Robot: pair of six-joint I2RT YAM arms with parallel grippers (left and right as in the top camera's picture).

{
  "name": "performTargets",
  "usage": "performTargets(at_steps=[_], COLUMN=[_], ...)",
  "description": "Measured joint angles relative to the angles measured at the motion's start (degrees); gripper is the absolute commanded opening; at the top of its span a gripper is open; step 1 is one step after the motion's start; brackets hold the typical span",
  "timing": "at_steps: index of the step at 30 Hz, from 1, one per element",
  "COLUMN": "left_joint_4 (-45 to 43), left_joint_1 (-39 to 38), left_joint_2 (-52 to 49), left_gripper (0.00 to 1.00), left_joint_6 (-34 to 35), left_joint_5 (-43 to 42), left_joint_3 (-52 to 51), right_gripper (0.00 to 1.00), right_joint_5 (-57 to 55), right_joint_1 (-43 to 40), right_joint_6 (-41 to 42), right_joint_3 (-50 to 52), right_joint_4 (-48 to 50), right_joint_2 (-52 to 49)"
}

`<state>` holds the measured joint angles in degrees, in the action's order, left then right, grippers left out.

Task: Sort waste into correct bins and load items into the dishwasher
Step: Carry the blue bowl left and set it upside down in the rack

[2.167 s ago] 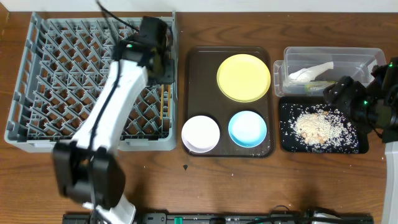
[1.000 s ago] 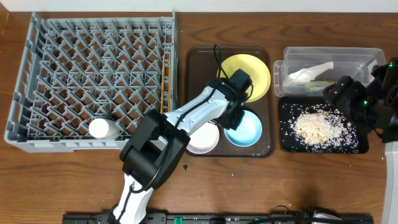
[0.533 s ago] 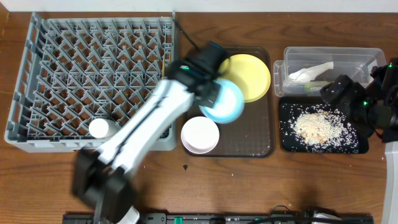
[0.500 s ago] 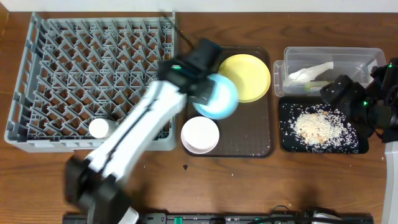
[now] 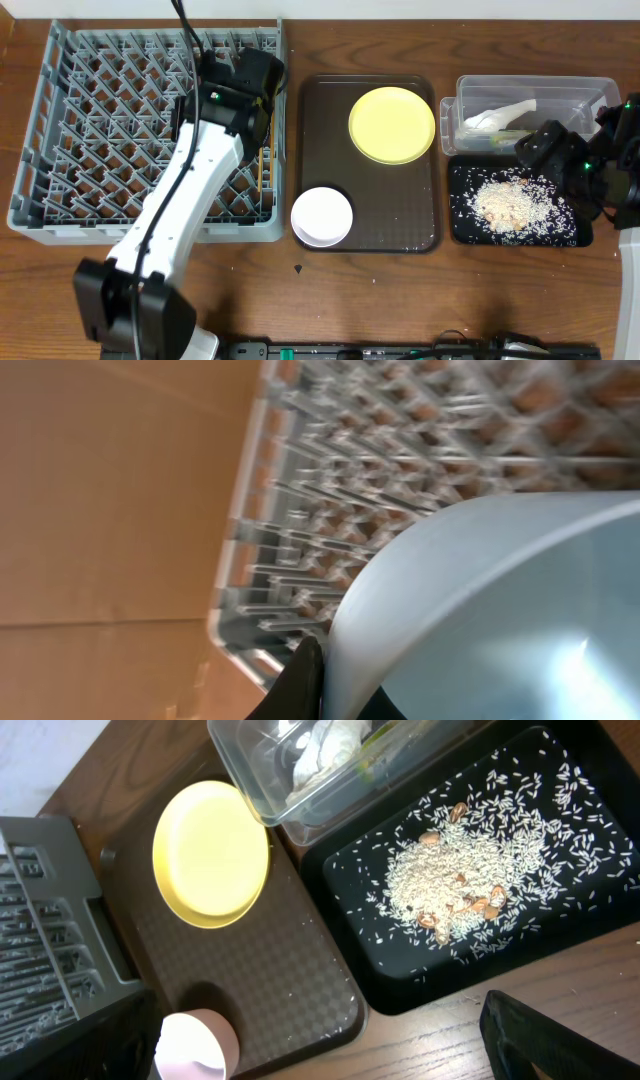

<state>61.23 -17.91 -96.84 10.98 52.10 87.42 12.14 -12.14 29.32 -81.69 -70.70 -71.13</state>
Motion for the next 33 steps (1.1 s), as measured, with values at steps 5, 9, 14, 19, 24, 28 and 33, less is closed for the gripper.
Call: performTargets(at_steps=[5, 9, 14, 19, 24, 28, 33], left_joint_4=[-4.22, -6.21, -7.85, -9.2, -9.07, -9.11, -8.66], left_joint_1=[1.11, 1.09, 1.09, 1.09, 0.26, -1.68, -4.33], left_joint_2=[-5.9, -9.92, -14.12, -16.68, -18.58, -18.6, -18.8], left_gripper=[0.07, 0.08, 0.07, 0.08, 0.08, 0.12, 0.37], left_joint_6=[1.33, 1.73, 2.16, 2.32, 2.34, 2.56, 2.97], left_joint_5=[9.94, 14.21, 20.41, 22.93, 23.12, 23.02, 20.48], left_joint_3=[-1.42, -1.51, -1.53, -1.53, -1.53, -1.53, -1.55], right_gripper=[0.99, 0.99, 0.99, 0.99, 0.99, 0.99, 1.0], right_joint_5=[0.0, 0.0, 0.0, 0.0, 0.0, 0.0, 0.0], right_joint_1=[-0.02, 0.0, -0.02, -0.02, 0.0, -0.02, -0.02], right_joint_6=[0.0, 0.0, 0.0, 0.0, 0.0, 0.0, 0.0], right_joint_3=[0.0, 0.0, 0.0, 0.0, 0.0, 0.0, 0.0], right_joint_4=[0.0, 0.0, 0.0, 0.0, -0.02, 0.0, 0.0], right_joint_2=[0.0, 0.0, 0.0, 0.0, 0.0, 0.0, 0.0])
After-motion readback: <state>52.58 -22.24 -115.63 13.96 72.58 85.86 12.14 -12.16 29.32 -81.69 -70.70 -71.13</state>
